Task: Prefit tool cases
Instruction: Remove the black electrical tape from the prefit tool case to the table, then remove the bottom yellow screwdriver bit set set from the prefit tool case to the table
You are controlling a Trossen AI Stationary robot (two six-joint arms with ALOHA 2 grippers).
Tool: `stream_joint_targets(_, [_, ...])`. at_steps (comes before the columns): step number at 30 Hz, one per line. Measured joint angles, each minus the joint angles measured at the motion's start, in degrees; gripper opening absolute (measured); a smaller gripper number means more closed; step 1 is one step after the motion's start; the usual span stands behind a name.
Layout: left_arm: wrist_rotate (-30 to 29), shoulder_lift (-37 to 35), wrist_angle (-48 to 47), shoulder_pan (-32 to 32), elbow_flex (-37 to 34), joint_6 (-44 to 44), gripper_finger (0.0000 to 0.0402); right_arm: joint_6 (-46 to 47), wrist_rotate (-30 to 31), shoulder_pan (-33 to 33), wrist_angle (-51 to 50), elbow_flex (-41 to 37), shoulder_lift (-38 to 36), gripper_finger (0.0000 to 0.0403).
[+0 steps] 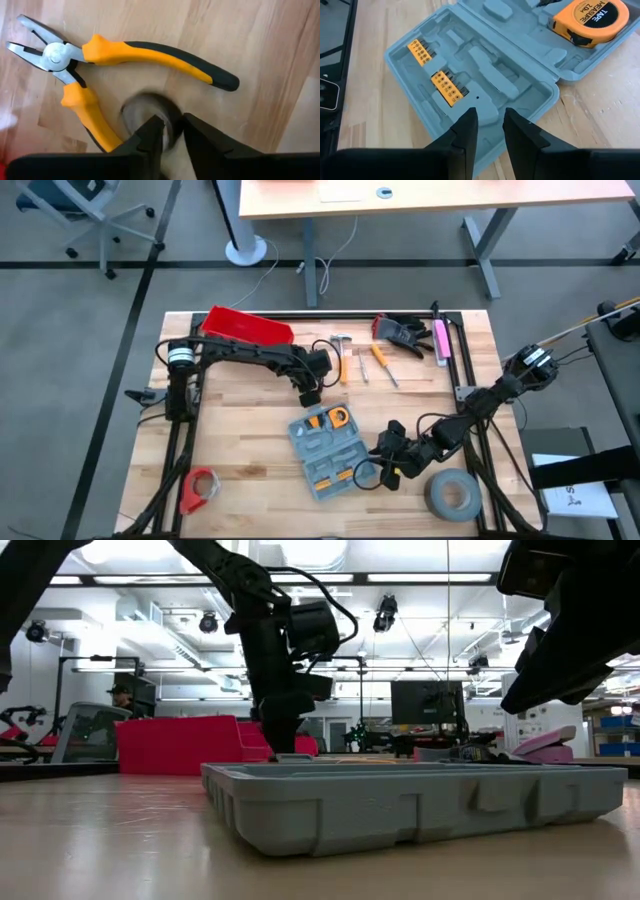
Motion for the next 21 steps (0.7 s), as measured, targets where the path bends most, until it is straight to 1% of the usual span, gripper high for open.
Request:
stream_joint_targets(5, [0.1, 0.0, 0.5, 0.0, 0.1, 0.1, 0.0120, 0.0, 0.0, 0.0, 0.0, 0.0, 0.0, 0.0080])
stream_joint_targets(10, [0.1, -0.6, 0.2, -0.1, 0.1, 0.1, 0.0149, 0.0, 0.0, 0.0, 0.0, 0.0, 0.0, 0.0071])
stream_joint_targets(15, [0.4, -2.2, -1.5, -1.1, 0.1, -0.5, 0.0160, 0.0, 0.0, 0.0, 0.0, 0.0, 0.0, 0.0064])
stream_joint_targets(18, [3.5, -3.7, -1.7, -2.2, 0.1, -0.9, 0.0158, 0.0, 0.0, 0.0, 0.0, 0.0, 0.0, 0.0062])
stream_joint_targets(21, [6.6, -4.2, -1.7, -4.8, 0.1, -1.1, 0.0152, 0.0, 0.0, 0.0, 0.0, 0.0, 0.0, 0.0065])
